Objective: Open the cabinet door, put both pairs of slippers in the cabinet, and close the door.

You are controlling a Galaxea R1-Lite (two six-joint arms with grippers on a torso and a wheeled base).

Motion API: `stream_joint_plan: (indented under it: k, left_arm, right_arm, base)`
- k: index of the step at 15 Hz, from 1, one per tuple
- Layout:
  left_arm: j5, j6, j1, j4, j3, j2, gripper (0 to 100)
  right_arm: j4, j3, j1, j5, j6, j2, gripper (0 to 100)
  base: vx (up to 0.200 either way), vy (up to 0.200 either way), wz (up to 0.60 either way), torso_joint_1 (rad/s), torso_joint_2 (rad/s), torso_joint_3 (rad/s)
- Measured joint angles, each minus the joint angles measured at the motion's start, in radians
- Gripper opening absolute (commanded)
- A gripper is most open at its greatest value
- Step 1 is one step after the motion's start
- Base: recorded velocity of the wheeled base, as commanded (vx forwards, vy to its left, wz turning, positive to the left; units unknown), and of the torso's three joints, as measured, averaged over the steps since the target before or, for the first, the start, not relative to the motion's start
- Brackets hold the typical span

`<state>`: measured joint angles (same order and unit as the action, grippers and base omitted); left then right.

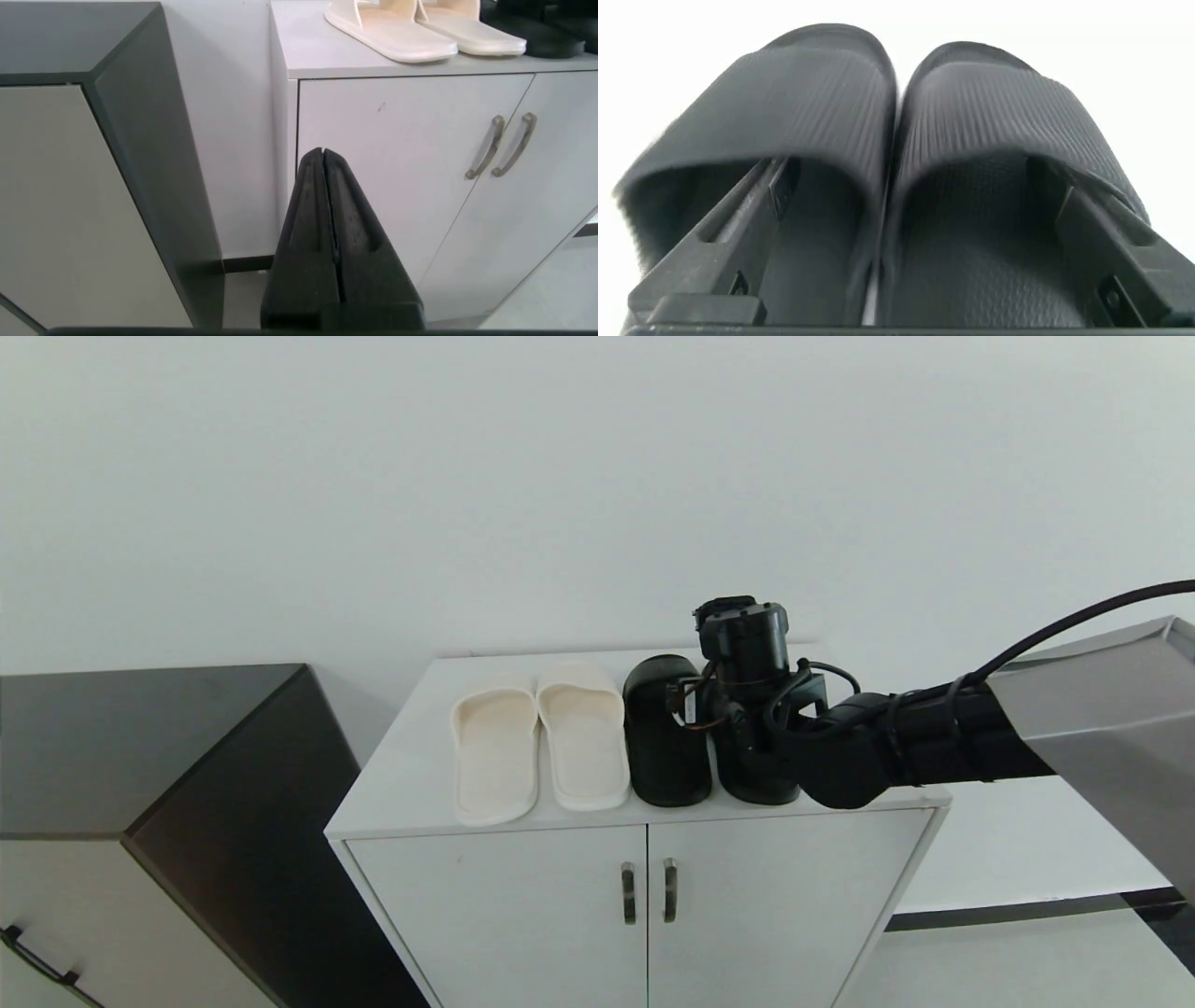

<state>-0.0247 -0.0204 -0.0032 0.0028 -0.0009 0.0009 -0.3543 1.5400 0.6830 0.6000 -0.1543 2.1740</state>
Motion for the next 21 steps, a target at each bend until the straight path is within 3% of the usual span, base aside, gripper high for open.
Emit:
stream_joint_plan:
  k: [3, 4, 14, 18, 21]
  left_arm:
    - [0.000, 0.000, 0.000, 0.000, 0.000, 0.000, 0]
    - [0.000, 0.000, 0.000, 0.000, 0.000, 0.000, 0]
    - [0.000, -0.001, 0.000, 0.000, 0.000, 0.000, 0]
    - [0.000, -0.001, 0.000, 0.000, 0.000, 0.000, 0]
    - [0.000, 0.001, 0.000, -0.001, 0.000, 0.000, 0]
  right_arm:
    - [0.001, 0.040, -0.014, 0.000, 0.004, 0.036, 100]
    - [0.000, 0.046, -0.016, 0.000, 0.002, 0.044, 0]
    - [-0.021, 0.017, -0.011, 0.001, -0.001, 0.022, 0]
    - [-0.039, -0.134, 0.012, -0.028, 0.001, -0.113, 0]
    - [-0.045, -0.334, 0.043, -0.158, 0.003, -0.282, 0]
  base:
    - [0.000, 0.000, 0.00, 0.000, 0.00, 0.000]
    - [0.000, 0.000, 0.00, 0.000, 0.00, 0.000]
    - [0.000, 0.000, 0.00, 0.000, 0.00, 0.000]
    - [0.000, 0.000, 0.00, 0.000, 0.00, 0.000]
    - [0.000, 0.000, 0.00, 0.000, 0.00, 0.000]
